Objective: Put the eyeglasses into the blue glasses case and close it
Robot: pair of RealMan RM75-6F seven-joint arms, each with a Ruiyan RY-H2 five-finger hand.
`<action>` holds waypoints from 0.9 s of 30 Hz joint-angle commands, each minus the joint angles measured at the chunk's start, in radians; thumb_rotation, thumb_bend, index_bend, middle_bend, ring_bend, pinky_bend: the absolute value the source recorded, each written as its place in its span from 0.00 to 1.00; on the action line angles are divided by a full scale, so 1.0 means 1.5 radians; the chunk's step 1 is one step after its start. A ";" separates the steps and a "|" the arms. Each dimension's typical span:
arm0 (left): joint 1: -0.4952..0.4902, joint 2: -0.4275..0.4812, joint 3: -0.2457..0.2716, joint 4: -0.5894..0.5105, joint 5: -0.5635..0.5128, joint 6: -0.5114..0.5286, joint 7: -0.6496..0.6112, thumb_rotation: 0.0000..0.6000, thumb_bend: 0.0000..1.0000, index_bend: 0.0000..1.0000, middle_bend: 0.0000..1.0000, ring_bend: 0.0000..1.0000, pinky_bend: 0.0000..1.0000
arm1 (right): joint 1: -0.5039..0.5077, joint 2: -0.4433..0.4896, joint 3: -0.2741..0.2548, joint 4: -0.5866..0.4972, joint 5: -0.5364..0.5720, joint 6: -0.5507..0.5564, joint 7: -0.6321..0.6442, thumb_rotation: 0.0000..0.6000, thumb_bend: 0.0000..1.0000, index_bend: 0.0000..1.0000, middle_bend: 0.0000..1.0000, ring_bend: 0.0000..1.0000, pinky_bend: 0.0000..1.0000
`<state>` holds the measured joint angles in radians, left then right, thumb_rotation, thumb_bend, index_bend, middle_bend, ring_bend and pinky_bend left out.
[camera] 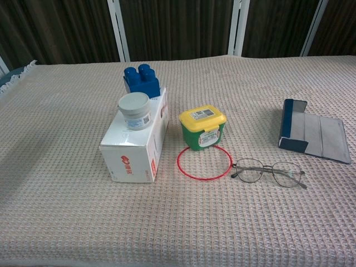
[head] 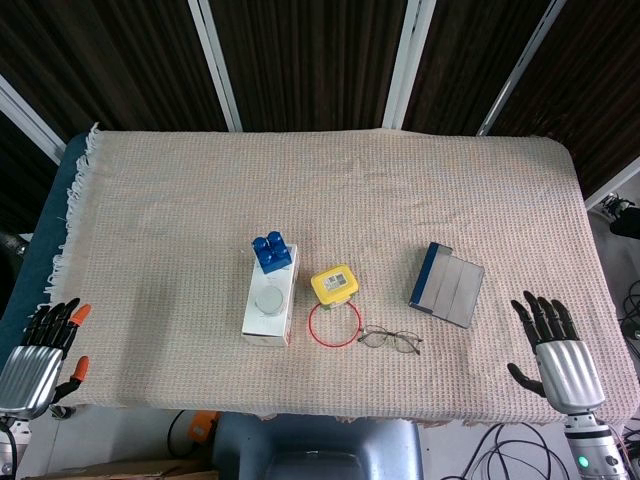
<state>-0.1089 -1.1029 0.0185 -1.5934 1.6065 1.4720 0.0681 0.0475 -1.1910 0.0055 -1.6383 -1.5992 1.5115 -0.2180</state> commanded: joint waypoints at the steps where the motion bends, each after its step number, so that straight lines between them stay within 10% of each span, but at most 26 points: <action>1: -0.001 0.000 0.000 0.000 0.001 -0.001 0.001 1.00 0.45 0.00 0.00 0.00 0.03 | 0.000 0.000 0.000 0.000 0.001 -0.001 0.000 1.00 0.33 0.08 0.00 0.00 0.00; 14: -0.008 0.006 -0.003 0.004 -0.015 -0.018 -0.020 1.00 0.45 0.00 0.00 0.00 0.03 | 0.033 -0.037 0.014 0.012 0.015 -0.050 0.007 1.00 0.33 0.11 0.00 0.00 0.00; 27: -0.001 0.015 0.002 0.002 -0.002 0.002 -0.040 1.00 0.45 0.00 0.00 0.00 0.03 | 0.185 -0.148 0.084 -0.014 0.133 -0.257 -0.066 1.00 0.35 0.44 0.00 0.00 0.00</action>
<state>-0.1117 -1.0814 0.0196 -1.5897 1.6002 1.4712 0.0110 0.2867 -1.3700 0.1074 -1.6446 -1.4448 1.1732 -0.2607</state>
